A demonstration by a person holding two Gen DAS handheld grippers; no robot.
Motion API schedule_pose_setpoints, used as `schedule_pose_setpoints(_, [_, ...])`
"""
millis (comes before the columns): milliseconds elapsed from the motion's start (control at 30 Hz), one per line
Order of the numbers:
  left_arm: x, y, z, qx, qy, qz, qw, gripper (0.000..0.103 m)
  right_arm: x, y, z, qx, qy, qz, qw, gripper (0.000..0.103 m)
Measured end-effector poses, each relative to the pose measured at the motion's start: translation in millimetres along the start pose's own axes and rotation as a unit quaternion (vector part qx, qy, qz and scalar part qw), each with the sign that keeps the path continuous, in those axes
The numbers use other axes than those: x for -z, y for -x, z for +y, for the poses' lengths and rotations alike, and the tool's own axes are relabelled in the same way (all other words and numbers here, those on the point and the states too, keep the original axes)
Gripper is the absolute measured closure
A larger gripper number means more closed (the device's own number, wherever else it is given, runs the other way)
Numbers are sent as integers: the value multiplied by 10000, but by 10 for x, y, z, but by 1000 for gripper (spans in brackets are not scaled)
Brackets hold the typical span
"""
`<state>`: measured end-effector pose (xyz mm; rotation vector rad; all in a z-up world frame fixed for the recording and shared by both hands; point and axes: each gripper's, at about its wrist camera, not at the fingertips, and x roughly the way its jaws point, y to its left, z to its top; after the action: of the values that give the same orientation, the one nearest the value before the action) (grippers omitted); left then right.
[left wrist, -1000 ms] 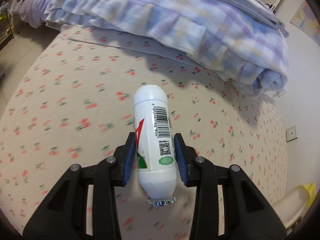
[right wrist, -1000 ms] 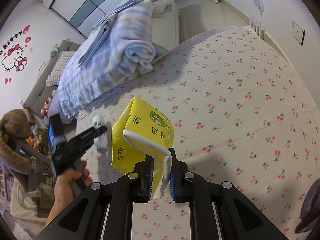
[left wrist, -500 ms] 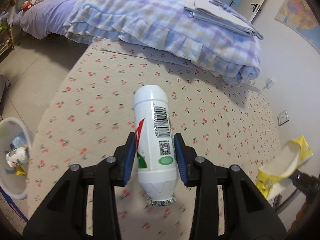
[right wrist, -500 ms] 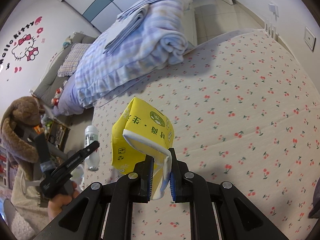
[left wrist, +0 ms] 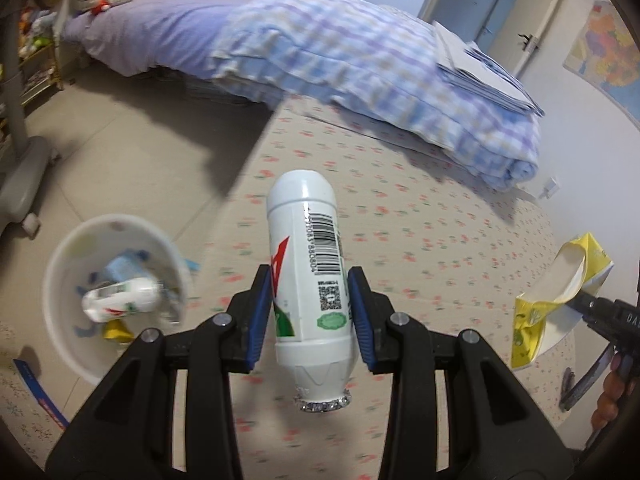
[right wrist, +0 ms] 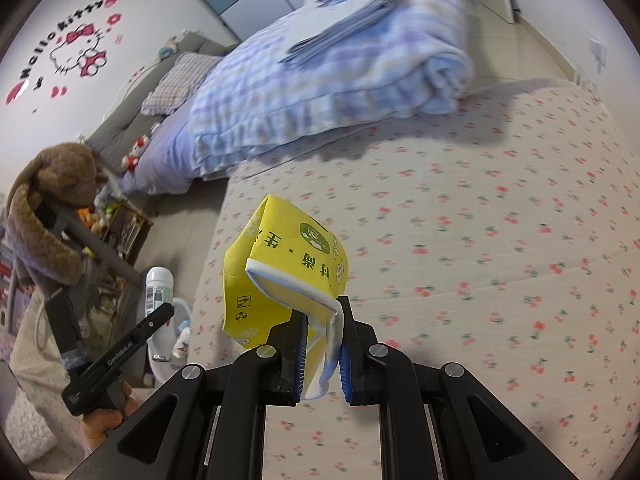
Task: Collect trash
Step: 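Carry the bottle and yellow box toward the wastebasket with both tools, then drop the bottle with the left tool while the right tool releases the yellow box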
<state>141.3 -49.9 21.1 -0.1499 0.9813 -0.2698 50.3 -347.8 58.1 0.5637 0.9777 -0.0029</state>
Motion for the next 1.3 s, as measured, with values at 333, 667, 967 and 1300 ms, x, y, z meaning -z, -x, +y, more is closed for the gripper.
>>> schedule_pose_setpoints(333, [-27,210,850,-176,707,-49,9973,63,113,-537,779,-145,481,342,9981,89])
schedule_pose_setpoints(667, [5,221,1367,-347,1134,67,9929,63,277,-986,1389,-285,909,628,9935,89])
schedule_pose_setpoints(967, [16,243,1671,-762,1524,145,9853,21,401,-1259,1769,-539,1206,757,9883,89])
schedule_pose_setpoints(1300, [147,498,1941,-1154,1722,70,9783,9,553,-1647,2217,-1022,1361,988,9805,87])
